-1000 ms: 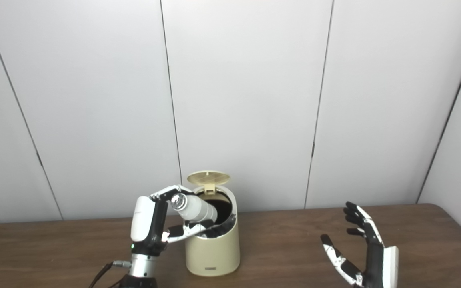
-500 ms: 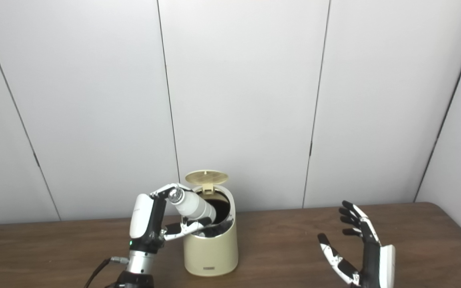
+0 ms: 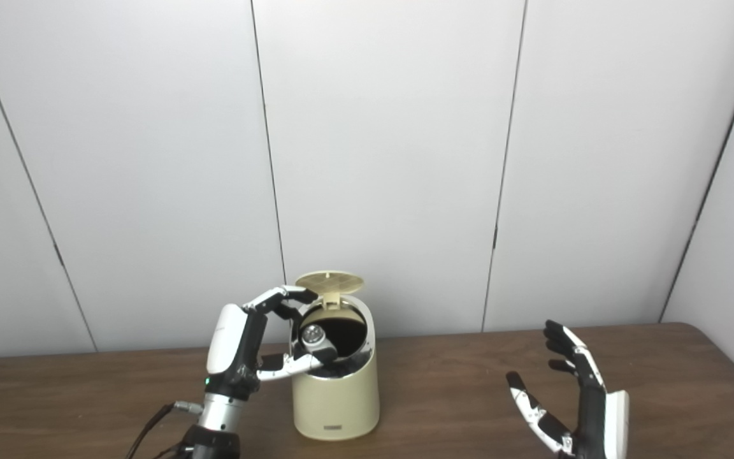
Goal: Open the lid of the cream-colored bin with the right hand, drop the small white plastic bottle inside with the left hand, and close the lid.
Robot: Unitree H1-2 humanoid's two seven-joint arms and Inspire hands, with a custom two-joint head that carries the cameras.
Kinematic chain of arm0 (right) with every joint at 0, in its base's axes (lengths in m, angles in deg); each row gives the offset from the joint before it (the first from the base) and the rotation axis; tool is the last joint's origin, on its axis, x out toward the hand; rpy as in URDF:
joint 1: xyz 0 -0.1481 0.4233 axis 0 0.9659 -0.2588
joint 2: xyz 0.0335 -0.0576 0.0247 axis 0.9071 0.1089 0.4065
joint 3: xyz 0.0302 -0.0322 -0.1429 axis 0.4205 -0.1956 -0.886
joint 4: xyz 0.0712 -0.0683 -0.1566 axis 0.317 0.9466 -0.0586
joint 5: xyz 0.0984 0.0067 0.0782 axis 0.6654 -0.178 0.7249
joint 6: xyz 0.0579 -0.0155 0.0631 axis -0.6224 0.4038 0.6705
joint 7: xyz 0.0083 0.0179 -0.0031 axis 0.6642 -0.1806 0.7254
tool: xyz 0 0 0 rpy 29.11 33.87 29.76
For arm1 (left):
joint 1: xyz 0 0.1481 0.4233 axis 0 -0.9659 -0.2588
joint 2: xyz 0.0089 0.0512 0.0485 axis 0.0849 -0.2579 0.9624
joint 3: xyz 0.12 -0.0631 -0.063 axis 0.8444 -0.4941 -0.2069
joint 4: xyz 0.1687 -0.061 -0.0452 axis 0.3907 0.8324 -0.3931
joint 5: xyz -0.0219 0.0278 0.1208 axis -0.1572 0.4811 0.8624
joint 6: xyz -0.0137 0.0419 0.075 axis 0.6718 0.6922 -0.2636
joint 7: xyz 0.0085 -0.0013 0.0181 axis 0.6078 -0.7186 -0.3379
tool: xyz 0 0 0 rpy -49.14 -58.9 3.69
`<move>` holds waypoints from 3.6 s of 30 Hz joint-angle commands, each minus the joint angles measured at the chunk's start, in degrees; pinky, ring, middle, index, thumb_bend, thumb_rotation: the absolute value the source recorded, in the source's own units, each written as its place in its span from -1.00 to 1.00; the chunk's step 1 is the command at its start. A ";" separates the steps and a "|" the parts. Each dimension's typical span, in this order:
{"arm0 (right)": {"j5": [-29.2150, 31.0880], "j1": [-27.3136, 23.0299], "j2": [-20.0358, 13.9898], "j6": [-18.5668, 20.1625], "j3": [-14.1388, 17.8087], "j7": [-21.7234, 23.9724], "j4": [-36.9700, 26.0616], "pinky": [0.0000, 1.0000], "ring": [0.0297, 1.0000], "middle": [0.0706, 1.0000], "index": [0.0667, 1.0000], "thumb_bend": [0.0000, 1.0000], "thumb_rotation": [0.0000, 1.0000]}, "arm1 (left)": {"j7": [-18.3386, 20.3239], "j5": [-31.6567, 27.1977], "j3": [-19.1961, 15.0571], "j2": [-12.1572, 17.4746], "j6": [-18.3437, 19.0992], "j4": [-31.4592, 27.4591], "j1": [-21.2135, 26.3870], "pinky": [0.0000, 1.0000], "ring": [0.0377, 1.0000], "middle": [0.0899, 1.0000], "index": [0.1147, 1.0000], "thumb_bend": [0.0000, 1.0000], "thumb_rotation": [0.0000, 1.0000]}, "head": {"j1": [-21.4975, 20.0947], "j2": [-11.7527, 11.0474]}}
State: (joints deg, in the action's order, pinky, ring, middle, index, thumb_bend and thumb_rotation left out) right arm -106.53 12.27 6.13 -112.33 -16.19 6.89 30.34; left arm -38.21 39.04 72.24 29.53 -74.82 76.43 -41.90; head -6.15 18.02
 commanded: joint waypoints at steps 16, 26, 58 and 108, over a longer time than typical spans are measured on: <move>0.49 2.52 2.91 -2.14 -1.20 -0.11 3.11 0.22 0.44 0.48 0.52 -0.50 -0.92 | -1.85 -2.95 -1.64 0.83 0.78 -6.49 -1.30 -0.18 -0.08 -0.08 -0.21 0.05 -1.00 | 0.26 -0.15; 0.22 2.21 2.14 -2.23 -1.17 -0.25 4.35 0.26 0.46 0.50 0.54 -0.50 -0.82 | 13.12 -16.80 -18.36 -1.96 0.78 -23.84 -11.50 -0.19 -0.13 -0.09 -0.19 0.00 -1.00 | 1.03 -0.42; -14.90 -12.65 -8.71 7.23 -10.15 16.76 -13.09 0.46 0.63 0.61 0.57 0.26 0.96 | 33.14 -18.31 -41.65 -6.95 0.79 -31.30 -24.81 0.18 0.35 0.33 0.30 -0.45 0.21 | 1.95 -0.65; -24.46 -26.77 -8.44 20.38 -21.61 36.53 -10.01 0.61 0.39 0.12 0.09 0.70 0.87 | 30.40 -16.25 -41.35 -7.90 0.79 -32.08 -24.65 0.15 0.32 0.30 0.26 -0.52 0.37 | 3.68 -0.93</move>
State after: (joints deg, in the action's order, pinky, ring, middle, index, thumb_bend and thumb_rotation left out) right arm -131.38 -12.68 -2.14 -90.51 -38.40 45.32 21.43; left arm -7.62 22.30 30.85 21.20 -72.86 46.53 -68.60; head -2.46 16.96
